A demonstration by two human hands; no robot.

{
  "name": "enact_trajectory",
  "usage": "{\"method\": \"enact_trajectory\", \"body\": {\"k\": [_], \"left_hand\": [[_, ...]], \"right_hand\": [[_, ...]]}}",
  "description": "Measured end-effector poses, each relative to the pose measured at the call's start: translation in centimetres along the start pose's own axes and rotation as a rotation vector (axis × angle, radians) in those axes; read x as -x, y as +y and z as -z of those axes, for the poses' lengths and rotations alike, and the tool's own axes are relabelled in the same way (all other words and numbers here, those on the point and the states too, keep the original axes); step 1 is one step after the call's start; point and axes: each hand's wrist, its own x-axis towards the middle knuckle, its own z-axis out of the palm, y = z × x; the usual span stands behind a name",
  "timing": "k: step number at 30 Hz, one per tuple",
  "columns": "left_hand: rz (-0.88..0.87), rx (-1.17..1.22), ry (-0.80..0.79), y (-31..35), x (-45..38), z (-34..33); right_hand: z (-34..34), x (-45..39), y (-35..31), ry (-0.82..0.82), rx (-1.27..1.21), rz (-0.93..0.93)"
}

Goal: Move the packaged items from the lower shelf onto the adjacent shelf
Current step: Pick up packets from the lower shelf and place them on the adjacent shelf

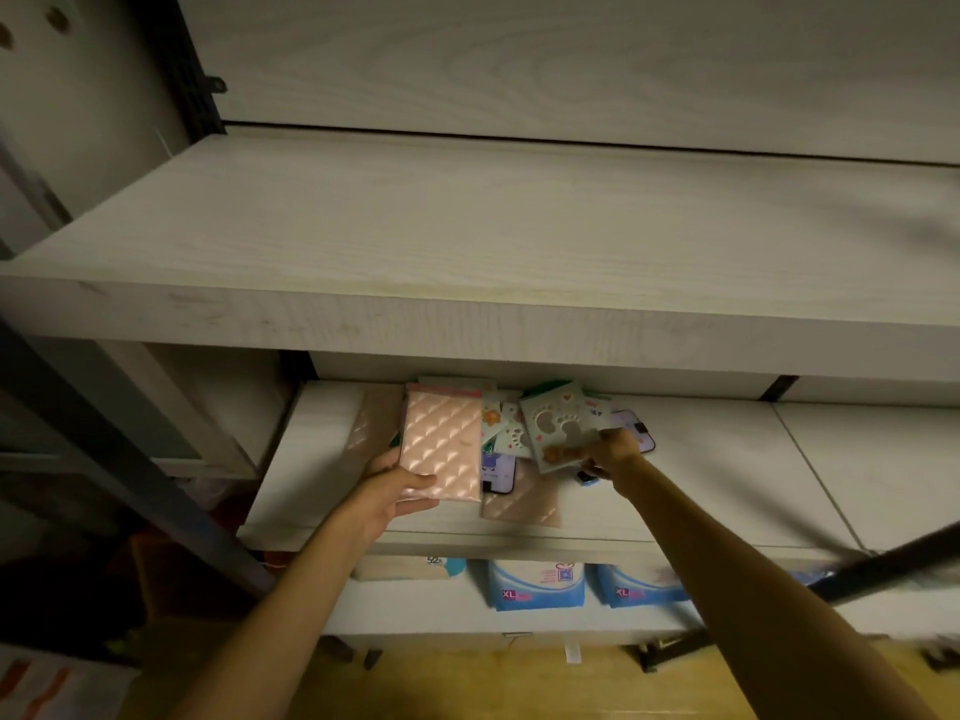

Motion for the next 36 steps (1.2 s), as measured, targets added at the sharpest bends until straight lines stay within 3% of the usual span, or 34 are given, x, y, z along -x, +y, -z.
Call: {"method": "enact_trajectory", "body": {"k": [6,17,26,36], "left_hand": [[-0.001,0.029,-0.053,-1.3,-1.0,-2.8],[0.009,-0.064,-0.223,-4.8,0.5,-12.8],[-0.007,-0.245,-0.374,-9.9,6.1,-23.6],[-0.143,-0.368,-0.489,-16.7,14.8,-40.9]], "right_hand": [[3.7,3.0,2.8,-0.149,-0.353,-0.006],[11.8,12.1,11.0,0.04,-0.861,-0.052],[22.4,19.6,17.6,-0.003,-0.796,0.119],[39.5,26.9,23.4,0.061,-0.77,0.255]]}}
